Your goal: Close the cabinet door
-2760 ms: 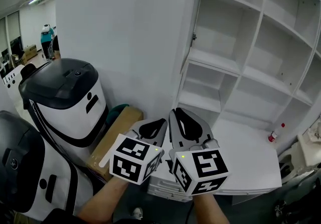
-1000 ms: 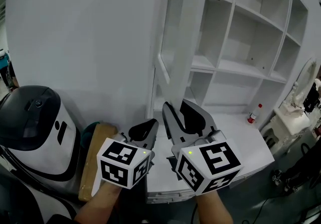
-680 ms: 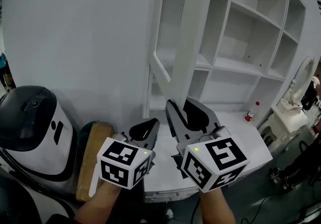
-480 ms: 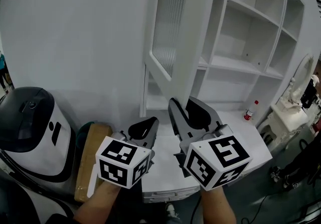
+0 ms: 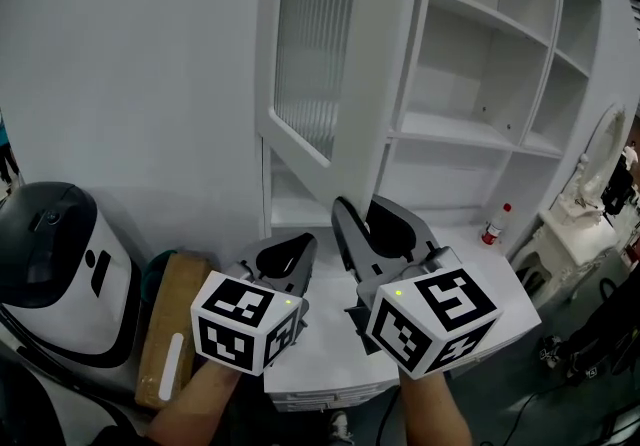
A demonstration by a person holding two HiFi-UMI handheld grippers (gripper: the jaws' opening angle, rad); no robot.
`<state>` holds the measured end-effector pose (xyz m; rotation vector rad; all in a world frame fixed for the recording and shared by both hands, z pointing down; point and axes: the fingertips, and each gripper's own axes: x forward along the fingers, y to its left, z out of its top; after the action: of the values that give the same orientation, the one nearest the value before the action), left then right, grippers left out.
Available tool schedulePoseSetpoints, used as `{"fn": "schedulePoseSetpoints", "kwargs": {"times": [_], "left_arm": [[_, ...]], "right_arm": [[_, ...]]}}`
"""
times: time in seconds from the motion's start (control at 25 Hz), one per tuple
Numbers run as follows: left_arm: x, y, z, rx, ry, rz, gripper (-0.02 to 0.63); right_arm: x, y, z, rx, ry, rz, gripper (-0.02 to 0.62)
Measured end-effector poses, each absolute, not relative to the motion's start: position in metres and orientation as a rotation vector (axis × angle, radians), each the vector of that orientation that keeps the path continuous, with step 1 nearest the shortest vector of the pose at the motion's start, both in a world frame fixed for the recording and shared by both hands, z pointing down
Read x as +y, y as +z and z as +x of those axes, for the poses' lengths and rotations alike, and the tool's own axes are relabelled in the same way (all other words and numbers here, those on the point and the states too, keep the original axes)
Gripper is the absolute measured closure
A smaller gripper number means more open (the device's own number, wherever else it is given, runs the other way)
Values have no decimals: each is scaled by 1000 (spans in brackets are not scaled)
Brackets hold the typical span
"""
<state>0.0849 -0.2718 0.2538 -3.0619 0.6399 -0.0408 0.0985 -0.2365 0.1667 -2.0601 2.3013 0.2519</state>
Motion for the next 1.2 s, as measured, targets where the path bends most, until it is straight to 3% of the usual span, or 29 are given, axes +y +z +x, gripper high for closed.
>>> {"fn": "schedulePoseSetpoints", "kwargs": {"times": [1.2], "left_arm": [[-317, 238, 225, 800, -27, -2997, 595]], "right_arm": [[-275, 165, 230, 2492, 189, -1731, 505]]}}
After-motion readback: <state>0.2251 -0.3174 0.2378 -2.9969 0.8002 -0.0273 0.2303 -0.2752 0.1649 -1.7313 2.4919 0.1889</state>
